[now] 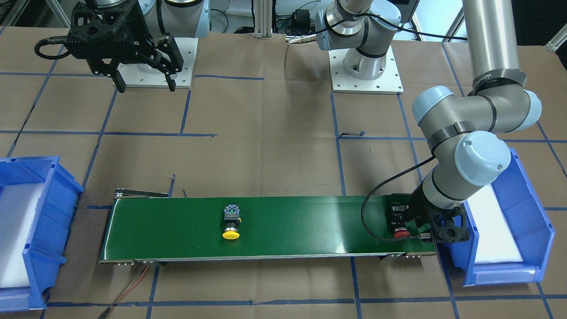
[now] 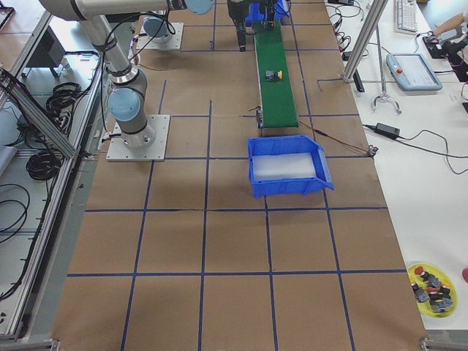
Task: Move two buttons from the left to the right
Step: 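Lift the red button and carry it onto the conveyor belt, then release the red button on the belt and raise the left gripper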
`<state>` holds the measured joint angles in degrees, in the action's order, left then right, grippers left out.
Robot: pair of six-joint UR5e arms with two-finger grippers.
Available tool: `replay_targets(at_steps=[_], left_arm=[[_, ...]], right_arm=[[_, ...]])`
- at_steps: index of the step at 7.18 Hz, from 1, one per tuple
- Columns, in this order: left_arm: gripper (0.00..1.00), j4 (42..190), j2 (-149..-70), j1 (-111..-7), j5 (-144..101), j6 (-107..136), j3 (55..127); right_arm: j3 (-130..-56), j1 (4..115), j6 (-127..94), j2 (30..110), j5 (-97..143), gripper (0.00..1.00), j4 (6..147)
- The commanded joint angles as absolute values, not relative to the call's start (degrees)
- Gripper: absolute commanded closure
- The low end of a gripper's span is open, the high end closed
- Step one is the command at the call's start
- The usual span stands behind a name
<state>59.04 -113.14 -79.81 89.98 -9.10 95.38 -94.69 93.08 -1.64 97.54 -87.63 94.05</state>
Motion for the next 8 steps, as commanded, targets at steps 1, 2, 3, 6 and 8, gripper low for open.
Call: replay_targets(at_steps=[1, 2, 3, 6, 8], left_arm=[[0.00, 61.7, -111.1, -79.5, 89.9, -9.2, 92.3], [0.00, 69.2, -109.9, -79.5, 89.9, -9.1, 88.5], [0.00, 76.9, -107.9, -79.8, 89.8, -9.1, 84.6], [0.00, 95.4, -100.9, -81.3, 89.8, -5.3, 77.3], [0.00, 95.2, -101.2, -85.7, 90.0, -1.2, 78.2]], right_arm=[[-94.7, 93.1, -1.7, 97.5, -87.6, 0.00, 94.0], [-94.7, 93.1, -1.7, 97.5, -87.5, 0.00, 94.1], [-94.7, 93.1, -1.8, 97.5, -87.5, 0.00, 94.4], [-95.2, 93.1, -1.7, 96.2, -86.9, 0.00, 94.7], [-95.6, 93.0, -1.4, 92.7, -86.9, 0.00, 99.7]])
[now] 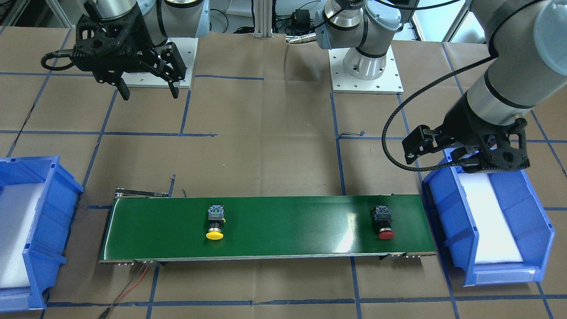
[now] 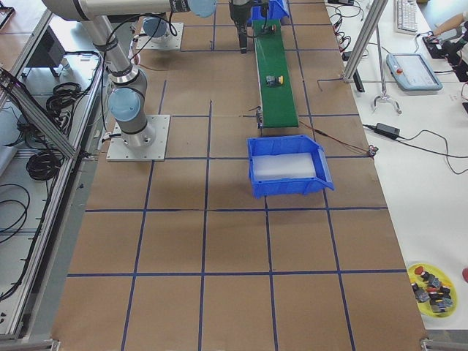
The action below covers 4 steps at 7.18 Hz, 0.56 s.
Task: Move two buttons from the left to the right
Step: 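Release the red button on the belt and raise the left gripper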
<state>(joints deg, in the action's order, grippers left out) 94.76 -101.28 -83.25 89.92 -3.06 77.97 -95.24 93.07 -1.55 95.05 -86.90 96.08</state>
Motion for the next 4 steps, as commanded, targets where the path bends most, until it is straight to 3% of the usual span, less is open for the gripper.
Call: replay_targets(at_steps=[1, 4], left_arm=[[0.00, 95.0, -101.2, -86.6, 89.9, 0.1, 79.1], [0.00, 95.0, -100.5, -86.5, 89.9, -0.7, 79.7]], right_arm=[[-95.7, 93.0, -1.7, 88.3, -87.4, 0.00, 105.9], [-95.9, 93.0, -1.6, 83.2, -87.5, 0.00, 107.6]])
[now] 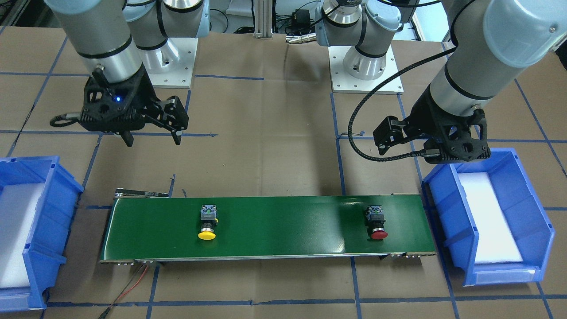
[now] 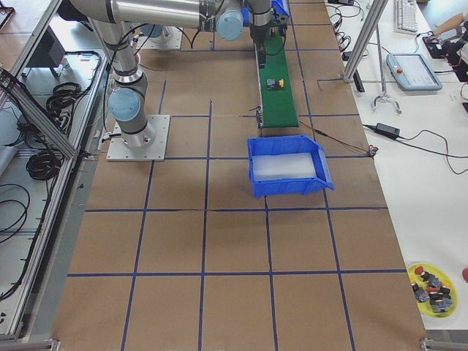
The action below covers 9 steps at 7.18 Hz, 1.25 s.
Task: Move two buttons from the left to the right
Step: 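Lower the right gripper onto the yellow button at the belt's far end and grasp it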
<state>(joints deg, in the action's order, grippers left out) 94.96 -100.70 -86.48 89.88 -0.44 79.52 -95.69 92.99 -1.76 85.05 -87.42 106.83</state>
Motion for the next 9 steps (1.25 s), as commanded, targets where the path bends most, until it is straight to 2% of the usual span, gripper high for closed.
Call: replay_targets(at_steps=[1, 6, 9], left_arm=[[0.00, 95.0, -100.5, -86.5, 89.9, -1.0, 79.8], [0.00, 93.1, -99.1, -86.5, 89.9, -0.9, 81.7], [0.00, 93.1, -98.6, -86.5, 89.9, -0.7, 81.9]], right_arm=[[-95.8, 92.9, -2.4, 81.1, -87.5, 0.00, 109.1], [-94.8, 93.1, -6.2, 70.6, -86.6, 0.00, 120.9], [-92.3, 93.3, -5.9, 65.8, -85.4, 0.00, 122.0]])
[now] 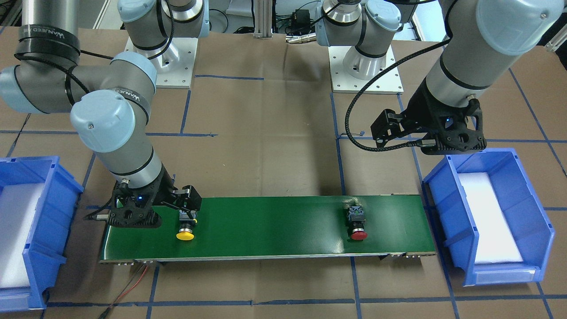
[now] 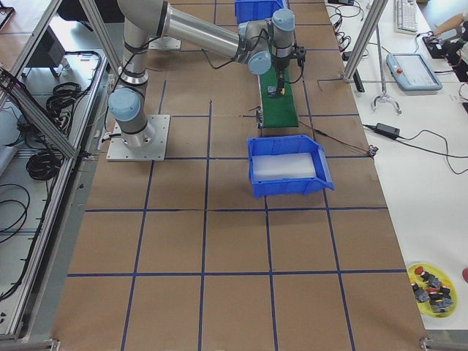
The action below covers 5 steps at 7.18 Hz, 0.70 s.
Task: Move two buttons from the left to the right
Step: 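Lower the right gripper onto the yellow button at the belt's far end and grasp it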
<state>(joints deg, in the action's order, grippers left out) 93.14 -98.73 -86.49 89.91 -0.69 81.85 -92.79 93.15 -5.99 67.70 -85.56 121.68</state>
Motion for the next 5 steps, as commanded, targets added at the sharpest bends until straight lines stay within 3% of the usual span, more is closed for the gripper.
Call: replay_targets(at_steps=[1, 3, 4, 5], left_arm=[[0.00, 93.1, -98.6, -86.5, 89.9, -0.7, 81.9], [0.00, 93.1, -98.6, -86.5, 90.0, -0.8, 81.9], [0.00, 93.1, -98.6, -86.5, 90.0, -0.7, 81.9], [0.00, 93.1, -98.6, -86.5, 90.0, -0.7, 81.9]], right_arm=[[-92.6, 93.3, -5.4, 64.7, -85.4, 0.00, 122.1], [-92.8, 93.3, -5.1, 62.7, -86.4, 0.02, 121.8], [-92.8, 93.2, -4.3, 62.1, -86.7, 0.36, 121.6], [-92.9, 93.2, -2.8, 62.3, -87.2, 0.80, 120.7]])
